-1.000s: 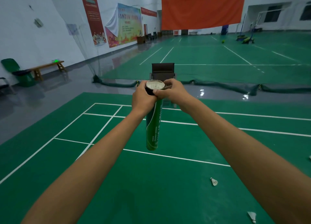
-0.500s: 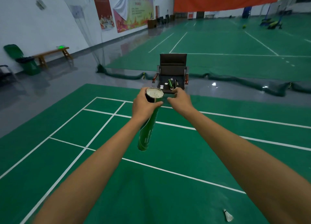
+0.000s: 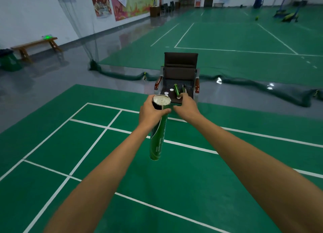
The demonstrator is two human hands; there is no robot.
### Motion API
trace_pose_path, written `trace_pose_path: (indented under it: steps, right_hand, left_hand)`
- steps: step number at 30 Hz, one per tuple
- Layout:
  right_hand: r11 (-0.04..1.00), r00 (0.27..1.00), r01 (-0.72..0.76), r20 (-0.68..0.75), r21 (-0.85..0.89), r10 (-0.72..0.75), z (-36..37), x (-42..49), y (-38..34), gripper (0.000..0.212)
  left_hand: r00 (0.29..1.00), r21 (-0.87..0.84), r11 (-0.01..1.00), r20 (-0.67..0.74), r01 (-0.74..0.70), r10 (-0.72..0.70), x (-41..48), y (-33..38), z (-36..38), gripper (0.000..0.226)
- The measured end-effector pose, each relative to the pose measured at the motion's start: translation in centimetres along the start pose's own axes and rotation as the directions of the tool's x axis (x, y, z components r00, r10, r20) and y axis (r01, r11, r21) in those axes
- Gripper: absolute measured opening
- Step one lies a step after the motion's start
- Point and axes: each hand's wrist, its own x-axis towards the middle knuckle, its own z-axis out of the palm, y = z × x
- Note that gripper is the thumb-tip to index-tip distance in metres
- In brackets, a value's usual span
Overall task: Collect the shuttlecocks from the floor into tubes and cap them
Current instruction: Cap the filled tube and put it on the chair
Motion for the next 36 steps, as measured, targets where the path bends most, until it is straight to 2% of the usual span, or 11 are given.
trace_pose_path:
  steps: [3,12,18,25,36]
  right_hand:
    - [1.0,1.0,-0.018,0.007,-0.006,0.018,1.1,7.7,1.0,0.063]
    - [0.995,0.989,-0.098,0.108,-0.014,0.099,6.6,33.0,6.8,0.045]
    - [0.981,0.952,-0.16,0.246,-0.112,0.183,10.1,50.2,10.8,0.077]
    - [0.956,0.91,-0.24,0.303,-0.17,0.283,15.3,64.2,13.5,0.079]
    - [0.909,0.848,-0.145,0.424,-0.391,0.318,26.2,86.8,16.2,0.062]
  left_hand:
    - [1.0,0.022,1.0,0.017,0.008,-0.008,7.1,-1.5,1.7,0.065]
    - [0.997,0.082,0.995,0.061,0.051,-0.056,30.0,-8.4,10.3,0.065]
    - [0.992,0.085,0.991,0.062,0.102,-0.108,44.2,-12.3,16.3,0.067]
    - [0.986,0.072,0.987,0.071,0.143,-0.148,56.8,-18.0,20.7,0.067]
    - [0.95,0.123,0.962,0.171,0.242,-0.261,76.5,-30.9,28.7,0.063]
